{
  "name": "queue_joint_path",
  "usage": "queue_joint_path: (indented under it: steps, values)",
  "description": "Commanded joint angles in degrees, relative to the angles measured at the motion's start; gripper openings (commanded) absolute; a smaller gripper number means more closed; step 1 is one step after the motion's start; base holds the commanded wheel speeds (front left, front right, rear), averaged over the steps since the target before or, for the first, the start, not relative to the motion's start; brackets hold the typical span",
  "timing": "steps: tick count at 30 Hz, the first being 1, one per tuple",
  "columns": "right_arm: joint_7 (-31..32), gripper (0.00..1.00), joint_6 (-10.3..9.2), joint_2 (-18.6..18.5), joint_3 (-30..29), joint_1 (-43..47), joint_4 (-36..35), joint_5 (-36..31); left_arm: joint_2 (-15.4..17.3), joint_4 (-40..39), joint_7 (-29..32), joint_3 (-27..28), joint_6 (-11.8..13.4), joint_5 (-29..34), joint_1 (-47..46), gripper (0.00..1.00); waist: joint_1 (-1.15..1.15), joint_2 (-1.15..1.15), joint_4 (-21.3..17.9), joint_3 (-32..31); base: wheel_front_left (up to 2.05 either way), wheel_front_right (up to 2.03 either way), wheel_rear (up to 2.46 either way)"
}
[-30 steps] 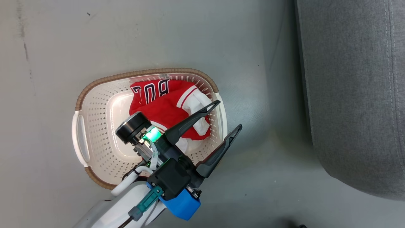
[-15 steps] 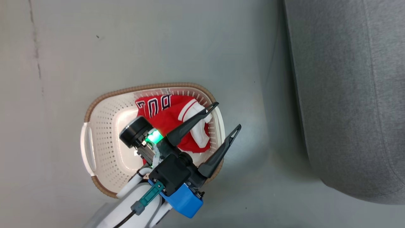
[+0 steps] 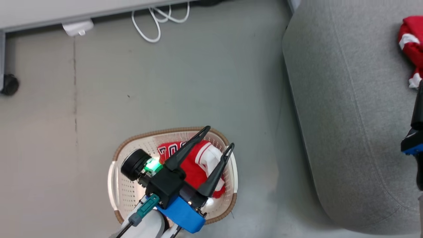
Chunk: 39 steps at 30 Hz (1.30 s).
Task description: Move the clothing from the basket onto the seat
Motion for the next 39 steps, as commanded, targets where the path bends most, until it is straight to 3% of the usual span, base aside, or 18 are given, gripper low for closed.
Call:
queue_joint_path:
  steps: [1,10,23,39]
  values:
    - [-0.2,1.00,0.03,0.6,0.9,2.6,-1.5,1.1,-0.3,0.7,-0.2,1.3,0.0,-0.3,1.5,1.00,0.01,0.00,0.9,-3.9,0.00,0.00,0.00]
    - [-0.2,1.00,0.03,5.3,4.8,10.9,-9.7,4.6,-2.8,3.9,-0.2,7.4,0.0,0.1,6.7,1.00,0.01,0.00,2.3,-10.7,0.00,0.00,0.00]
    - [3.5,1.00,0.03,10.6,7.5,23.5,-19.3,0.1,-7.1,8.1,-0.2,19.0,0.2,1.2,14.0,1.00,0.01,0.00,6.7,-19.8,0.00,0.00,0.00]
    - [6.9,1.00,0.03,12.6,11.0,35.0,-28.6,-3.7,-7.8,10.9,-0.2,28.9,0.0,2.7,18.4,1.00,0.01,0.00,11.0,-24.0,0.00,0.00,0.00]
